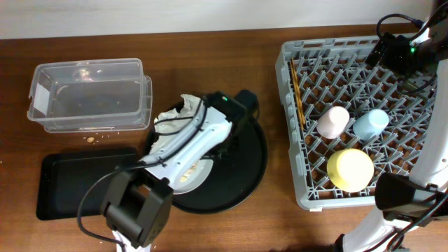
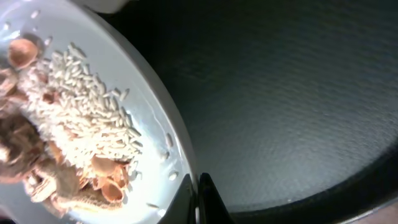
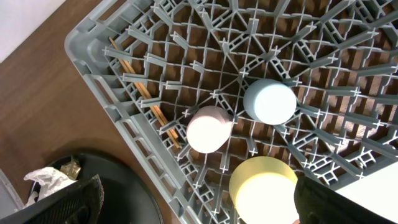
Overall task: Sort waste into correct bins and load items into the dishwasher rack
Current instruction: 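Lift the plate and carry it over the small black tray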
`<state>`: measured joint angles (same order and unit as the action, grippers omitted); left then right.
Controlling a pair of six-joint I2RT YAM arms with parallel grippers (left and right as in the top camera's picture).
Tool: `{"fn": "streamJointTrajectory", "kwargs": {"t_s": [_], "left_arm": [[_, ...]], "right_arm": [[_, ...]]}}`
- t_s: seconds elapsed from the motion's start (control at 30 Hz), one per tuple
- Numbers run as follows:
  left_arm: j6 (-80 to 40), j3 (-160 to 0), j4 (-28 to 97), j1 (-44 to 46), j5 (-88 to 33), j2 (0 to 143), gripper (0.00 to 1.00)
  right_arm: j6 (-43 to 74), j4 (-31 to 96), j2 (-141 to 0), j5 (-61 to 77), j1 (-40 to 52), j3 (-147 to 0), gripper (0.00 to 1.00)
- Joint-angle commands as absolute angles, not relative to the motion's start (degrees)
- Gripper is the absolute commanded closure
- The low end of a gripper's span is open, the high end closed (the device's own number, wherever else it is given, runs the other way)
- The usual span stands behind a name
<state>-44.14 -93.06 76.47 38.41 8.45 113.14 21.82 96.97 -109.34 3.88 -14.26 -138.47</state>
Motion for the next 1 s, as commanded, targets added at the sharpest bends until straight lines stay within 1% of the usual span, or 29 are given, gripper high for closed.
{"fn": "streamJointTrajectory", "kwargs": {"t_s": [0.0, 0.27, 0.47, 0.6, 0.7, 0.8, 0.97], "left_arm": [[-45.6, -94.89, 78.94, 32.86, 9.08, 109.3, 0.99], [-44.42, -94.89, 81.06, 18.55, 8.71, 100.51, 0.99], [-41.5, -94.87, 81.03, 6.09, 5.34, 99.94, 0.99], [-41.01, -94.74, 80.09, 0.54, 4.03, 99.94, 0.99], [-35.29, -94.48, 77.21, -5.15, -4.91, 99.94, 0.99], [-34.59, -94.0, 76.18, -9.56, -9.04, 99.94, 0.99], [-29.39, -93.73, 75.9, -16.56, -16.49, 99.94, 0.99]], "right_arm": [[21.3, 97.32, -109.12, 3.33, -14.28, -138.76, 0.01], [21.3, 97.3, -109.12, 3.36, -14.28, -138.76, 0.01], [21.3, 97.3, -109.12, 3.33, -14.28, -138.76, 0.01], [21.3, 97.3, -109.12, 3.36, -14.28, -138.76, 0.02], [21.32, 97.3, -109.12, 3.33, -14.28, -138.76, 0.01], [21.32, 97.32, -109.12, 3.33, -14.28, -138.76, 0.01], [21.3, 97.3, -109.12, 3.33, -14.28, -138.76, 0.01]]}}
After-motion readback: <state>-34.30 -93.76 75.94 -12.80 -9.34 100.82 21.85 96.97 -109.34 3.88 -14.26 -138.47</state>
